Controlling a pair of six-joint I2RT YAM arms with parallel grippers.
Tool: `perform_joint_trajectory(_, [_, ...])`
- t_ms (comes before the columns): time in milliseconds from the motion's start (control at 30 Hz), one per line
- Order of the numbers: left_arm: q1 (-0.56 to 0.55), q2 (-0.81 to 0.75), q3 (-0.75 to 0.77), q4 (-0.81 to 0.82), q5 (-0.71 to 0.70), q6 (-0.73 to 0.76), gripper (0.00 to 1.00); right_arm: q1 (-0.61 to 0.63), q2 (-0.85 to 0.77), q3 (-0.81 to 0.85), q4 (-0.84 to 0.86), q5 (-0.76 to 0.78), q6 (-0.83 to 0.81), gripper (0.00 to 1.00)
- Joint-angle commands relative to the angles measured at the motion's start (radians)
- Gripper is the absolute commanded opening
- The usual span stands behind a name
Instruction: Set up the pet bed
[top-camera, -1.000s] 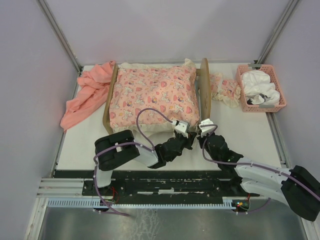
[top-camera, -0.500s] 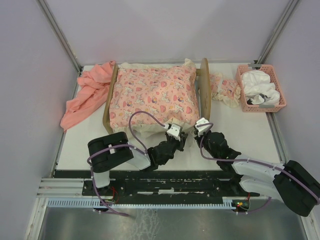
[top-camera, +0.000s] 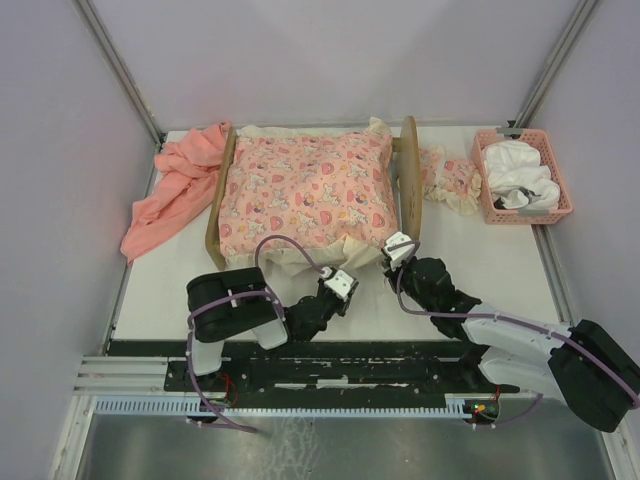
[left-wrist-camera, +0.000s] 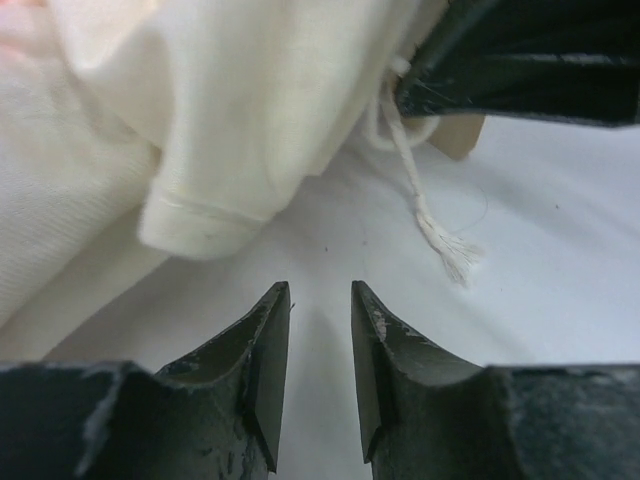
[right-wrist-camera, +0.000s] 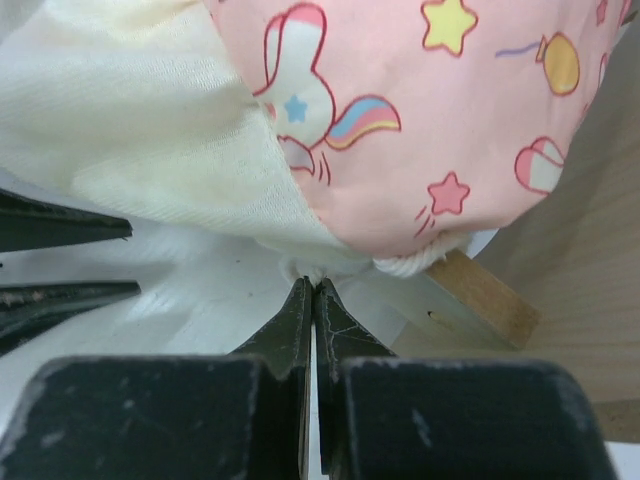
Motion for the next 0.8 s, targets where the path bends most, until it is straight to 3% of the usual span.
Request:
perform_joint_trajectory(0, [0.016,0.022,0.03,0.065,0.085,0.15,0.39,-0.003,0.009,0.075,-0.041,-0.014,0.007,0.02])
perform_joint_trajectory(300, [0.079,0.008,0.082,0.004,0.088,0.051,0.61,-0.001,-0.034,0.025,-0.015,0.023,0.039,0.02])
perform_joint_trajectory(467, [0.091,0.005,0.117,-0.004,0.065,0.043,0.62,-0.001,-0.025,0.023,-0.002,0.042,0.041,0.02])
perform_joint_trajectory(567, [0.101,0.013,0.117,0.025,0.13,0.089,0.63,-0.001,-0.034,0.023,-0.004,0.043,0.04,0.02])
perform_joint_trajectory(767, [0.1,-0.079,0.072,0.066,0.161,0.076,0.55,-0.001,-0.043,0.02,-0.005,0.04,0.04,0.02])
